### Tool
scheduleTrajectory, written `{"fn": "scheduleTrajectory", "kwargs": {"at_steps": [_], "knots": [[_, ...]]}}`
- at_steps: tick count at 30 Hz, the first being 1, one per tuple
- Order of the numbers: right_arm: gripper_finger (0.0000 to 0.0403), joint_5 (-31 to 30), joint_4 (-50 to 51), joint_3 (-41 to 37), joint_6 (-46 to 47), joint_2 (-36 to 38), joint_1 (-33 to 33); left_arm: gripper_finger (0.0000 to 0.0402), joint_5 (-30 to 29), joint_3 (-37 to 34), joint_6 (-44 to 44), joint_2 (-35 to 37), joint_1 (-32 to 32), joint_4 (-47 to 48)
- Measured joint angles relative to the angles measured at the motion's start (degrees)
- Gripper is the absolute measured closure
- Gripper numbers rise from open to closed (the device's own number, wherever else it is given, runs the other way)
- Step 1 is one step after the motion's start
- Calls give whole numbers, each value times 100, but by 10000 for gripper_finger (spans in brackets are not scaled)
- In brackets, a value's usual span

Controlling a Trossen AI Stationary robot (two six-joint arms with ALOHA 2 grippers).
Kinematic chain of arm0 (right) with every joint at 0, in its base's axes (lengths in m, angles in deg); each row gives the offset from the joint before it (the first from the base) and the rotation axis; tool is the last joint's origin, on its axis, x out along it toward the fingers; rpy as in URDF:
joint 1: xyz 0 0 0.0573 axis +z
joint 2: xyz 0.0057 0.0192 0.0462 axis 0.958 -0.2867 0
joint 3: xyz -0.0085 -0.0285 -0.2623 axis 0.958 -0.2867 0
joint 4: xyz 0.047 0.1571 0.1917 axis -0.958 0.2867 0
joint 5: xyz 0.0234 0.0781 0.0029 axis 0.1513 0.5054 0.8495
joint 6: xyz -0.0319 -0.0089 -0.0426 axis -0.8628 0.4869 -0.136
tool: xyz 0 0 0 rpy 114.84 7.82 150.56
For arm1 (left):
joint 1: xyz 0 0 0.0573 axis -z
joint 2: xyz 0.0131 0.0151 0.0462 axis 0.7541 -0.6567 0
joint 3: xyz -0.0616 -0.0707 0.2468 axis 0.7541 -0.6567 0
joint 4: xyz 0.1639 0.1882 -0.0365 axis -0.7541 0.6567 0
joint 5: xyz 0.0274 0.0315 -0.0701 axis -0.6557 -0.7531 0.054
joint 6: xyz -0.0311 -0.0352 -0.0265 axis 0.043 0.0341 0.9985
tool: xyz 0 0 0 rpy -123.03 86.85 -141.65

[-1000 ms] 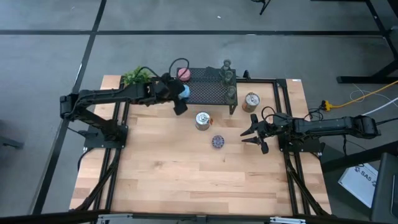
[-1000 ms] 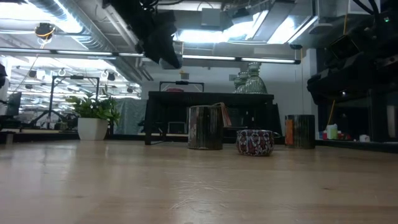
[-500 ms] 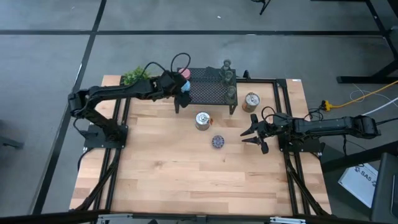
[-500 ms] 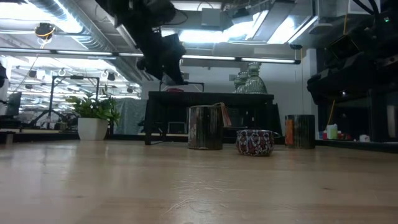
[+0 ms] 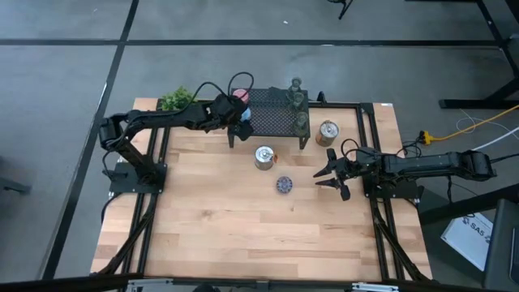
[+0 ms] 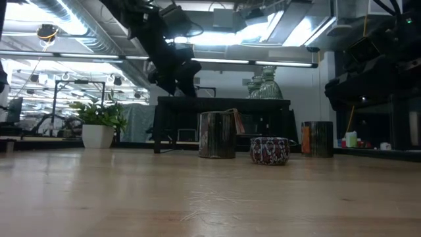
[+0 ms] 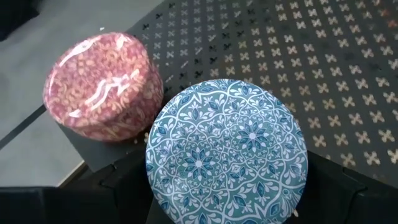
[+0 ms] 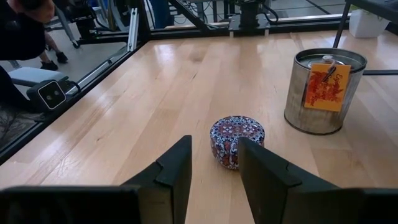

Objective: Pick & Place candle stick holders
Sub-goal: Put the blue scented candle on the shelf

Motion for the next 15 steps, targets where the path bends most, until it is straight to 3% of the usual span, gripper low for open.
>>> {"fn": "scheduleTrajectory", "kwargs": {"at_steps": [15], "knots": [[271, 0, 0, 0, -2, 1, 0, 103, 58, 0, 109, 0, -363, 51]]}}
